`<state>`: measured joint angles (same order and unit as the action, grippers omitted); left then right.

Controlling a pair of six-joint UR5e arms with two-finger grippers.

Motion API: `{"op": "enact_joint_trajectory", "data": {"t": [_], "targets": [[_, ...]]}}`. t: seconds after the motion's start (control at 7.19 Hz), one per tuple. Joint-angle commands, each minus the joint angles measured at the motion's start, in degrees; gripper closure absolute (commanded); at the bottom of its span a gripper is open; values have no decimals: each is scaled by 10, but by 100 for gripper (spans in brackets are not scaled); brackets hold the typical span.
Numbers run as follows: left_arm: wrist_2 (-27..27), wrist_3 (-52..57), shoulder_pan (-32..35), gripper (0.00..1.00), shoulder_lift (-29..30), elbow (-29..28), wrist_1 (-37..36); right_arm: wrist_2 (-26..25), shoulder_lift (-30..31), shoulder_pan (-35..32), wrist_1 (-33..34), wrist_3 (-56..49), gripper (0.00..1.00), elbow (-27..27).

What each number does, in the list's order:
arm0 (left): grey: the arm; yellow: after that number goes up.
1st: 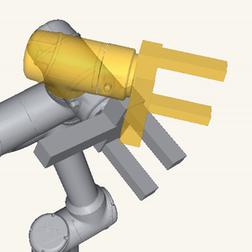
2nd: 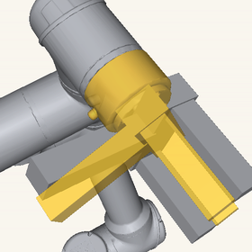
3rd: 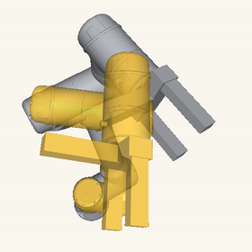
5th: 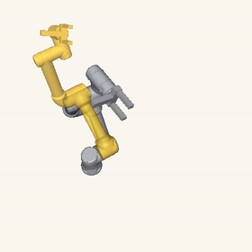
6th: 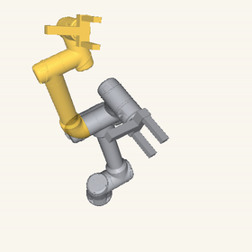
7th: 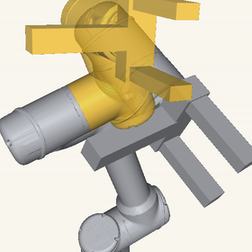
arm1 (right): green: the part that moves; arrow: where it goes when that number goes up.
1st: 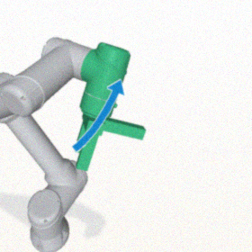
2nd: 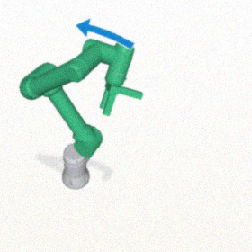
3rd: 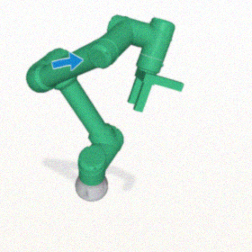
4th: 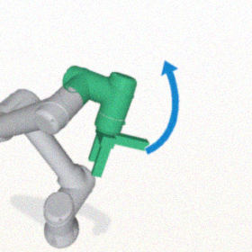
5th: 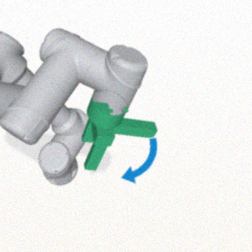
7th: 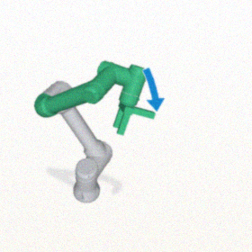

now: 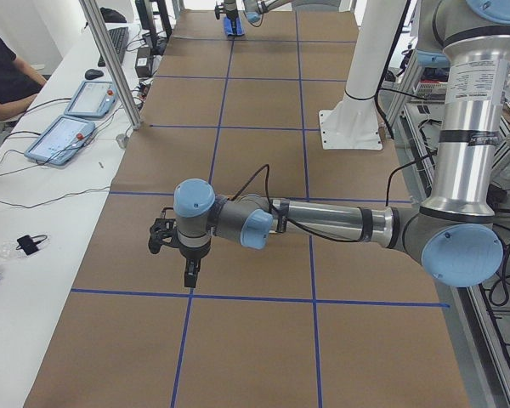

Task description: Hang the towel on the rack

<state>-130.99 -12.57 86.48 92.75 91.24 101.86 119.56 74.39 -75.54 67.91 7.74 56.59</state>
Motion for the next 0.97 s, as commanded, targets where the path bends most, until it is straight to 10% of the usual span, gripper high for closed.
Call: {"op": "enact_joint_trajectory", "data": {"t": [0.0, 0.42, 0.56, 0.83], "targets": [[0, 0, 0, 2, 2, 0, 0, 0, -7, 0, -1, 0, 50, -10], [0, 0, 0, 2, 2, -1, 0, 1, -20, 0, -1, 2, 56, -24], [-1, -3, 0, 2, 6, -3, 0, 2, -20, 0, -1, 2, 100, -24], [-1, -9, 0, 2, 8, -3, 0, 19, -19, -5, -22, 3, 100, -23]]}}
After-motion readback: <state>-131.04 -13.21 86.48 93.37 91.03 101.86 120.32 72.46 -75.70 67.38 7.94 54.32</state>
